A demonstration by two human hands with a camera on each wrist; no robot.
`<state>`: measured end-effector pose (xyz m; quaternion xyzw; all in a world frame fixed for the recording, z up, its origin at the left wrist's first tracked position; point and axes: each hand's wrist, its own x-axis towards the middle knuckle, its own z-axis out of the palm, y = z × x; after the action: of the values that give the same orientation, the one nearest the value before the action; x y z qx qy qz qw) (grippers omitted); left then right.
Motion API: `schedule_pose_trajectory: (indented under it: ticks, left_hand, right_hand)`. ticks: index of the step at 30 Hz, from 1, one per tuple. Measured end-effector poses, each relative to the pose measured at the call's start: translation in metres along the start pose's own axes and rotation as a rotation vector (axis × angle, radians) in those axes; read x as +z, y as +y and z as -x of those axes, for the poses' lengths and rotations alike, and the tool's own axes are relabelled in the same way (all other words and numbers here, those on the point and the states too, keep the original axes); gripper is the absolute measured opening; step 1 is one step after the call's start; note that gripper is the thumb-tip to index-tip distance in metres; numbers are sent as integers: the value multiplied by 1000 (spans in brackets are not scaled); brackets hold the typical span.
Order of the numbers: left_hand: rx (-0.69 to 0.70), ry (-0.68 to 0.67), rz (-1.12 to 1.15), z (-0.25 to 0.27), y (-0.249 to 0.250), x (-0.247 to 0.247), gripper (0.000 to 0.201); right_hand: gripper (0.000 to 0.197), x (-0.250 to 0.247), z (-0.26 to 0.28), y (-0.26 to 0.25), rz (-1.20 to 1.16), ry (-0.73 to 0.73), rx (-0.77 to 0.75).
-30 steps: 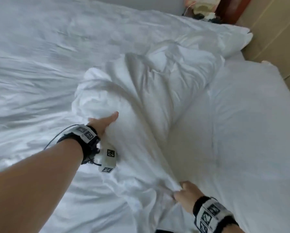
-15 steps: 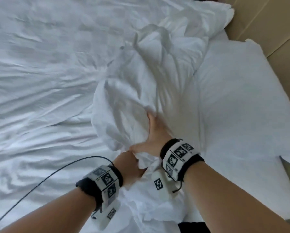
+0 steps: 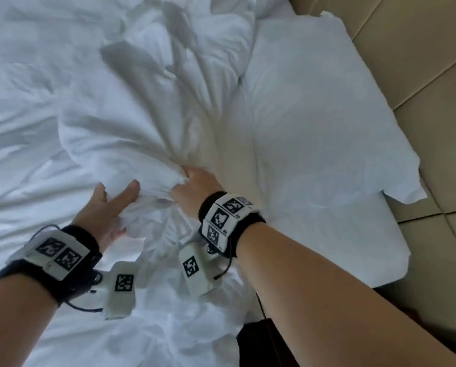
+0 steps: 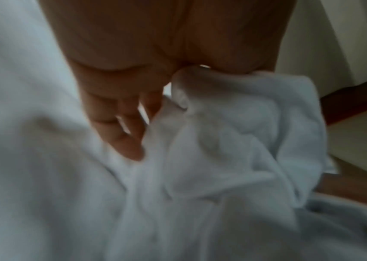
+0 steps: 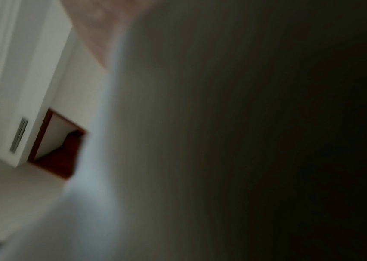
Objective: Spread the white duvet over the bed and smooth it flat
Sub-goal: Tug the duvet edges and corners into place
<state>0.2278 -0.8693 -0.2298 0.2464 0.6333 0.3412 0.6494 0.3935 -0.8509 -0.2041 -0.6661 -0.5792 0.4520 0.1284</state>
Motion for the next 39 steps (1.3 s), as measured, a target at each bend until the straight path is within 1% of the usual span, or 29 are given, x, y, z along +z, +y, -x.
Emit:
schedule_pose_trajectory:
  ticks: [1, 3, 5, 6, 8, 11, 12, 13, 14, 15, 16, 17, 19, 20, 21, 22, 24, 25, 27, 28, 29, 31, 33, 34, 35, 36, 37, 38, 39]
  left_hand:
    - [14, -56, 21, 2, 1, 31, 69]
    - [35, -196, -33, 7, -2, 101, 40]
    - [67, -359, -126, 19, -10, 175, 29]
    - [102, -425, -179, 26, -14, 212, 30]
    - [179, -535, -299, 38, -25, 268, 39]
    - [205, -683, -487, 57, -51, 335, 64]
    - [209, -720, -565, 61, -61, 347, 68]
    - [219, -748, -652, 64, -71, 357, 67]
    - [225, -761, -735, 66, -82, 363, 64]
    - [221, -773, -821, 67, -95, 371, 60]
    - [225, -780, -895, 66, -107, 375, 59]
    - [224, -794, -978, 64, -119, 377, 59]
    - [285, -821, -1138, 62, -135, 374, 58]
    - [338, -825, -1189, 63, -141, 372, 54]
    - [396, -811, -1217, 64, -144, 366, 50]
    - [458, -773, -1238, 64, -147, 359, 48]
    - [572, -584, -1303, 60, -147, 339, 54]
    - [608, -471, -1361, 56, -146, 328, 61]
    - [610, -287, -1452, 46, -141, 306, 79]
    - [601, -230, -1475, 43, -137, 297, 86]
    - [597, -190, -1484, 39, -134, 288, 92]
    - [605, -126, -1461, 33, -125, 269, 97]
    - [596, -74, -1425, 26, -113, 249, 98]
    - [579, -47, -1413, 23, -107, 240, 98]
    - [550, -19, -1408, 20, -102, 227, 99]
    - [517, 0, -1420, 17, -97, 217, 99]
    - [477, 12, -1443, 15, -95, 204, 100]
    - [445, 14, -1467, 12, -94, 194, 100]
    - [418, 9, -1490, 11, -95, 184, 99]
  right_hand:
    - [20, -27, 8, 16, -49, 46, 23]
    - [18, -86, 26, 65, -85, 154, 95]
    - [16, -147, 53, 119, -82, 284, 207]
    - [16, -173, 67, 148, -75, 341, 276]
    - [14, -207, 97, 196, -112, 433, 417]
    - [22, -243, 149, 260, -238, 589, 577]
    - [26, -250, 157, 274, -317, 656, 608]
    - [24, -256, 164, 282, -440, 748, 614]
    - [15, -259, 167, 287, -553, 803, 618]
    - [7, -260, 171, 289, -647, 817, 596]
    - [23, -259, 169, 289, -667, 763, 561]
    - [47, -252, 165, 290, -628, 669, 509]
    - [99, -229, 147, 285, -406, 481, 479]
    - [115, -215, 137, 288, -286, 432, 518]
    - [121, -203, 127, 294, -174, 439, 560]
    - [121, -195, 118, 302, -93, 466, 613]
    - [107, -189, 107, 314, -76, 541, 685]
    - [94, -189, 104, 320, -101, 538, 690]
    - [51, -202, 108, 327, -65, 461, 656]
    - [30, -213, 115, 328, -19, 443, 634]
    - [21, -225, 123, 332, 16, 449, 624]
    - [23, -254, 146, 342, 50, 521, 656]
    - [28, -283, 172, 354, 108, 570, 766]
    - [33, -293, 181, 362, 149, 556, 848]
    - [40, -297, 186, 370, 187, 500, 937]
    - [46, -297, 188, 374, 235, 399, 1021]
    - [51, -291, 186, 379, 275, 319, 1065]
    - [58, -286, 182, 384, 285, 308, 1076]
    - [69, -279, 176, 387, 234, 359, 1040]
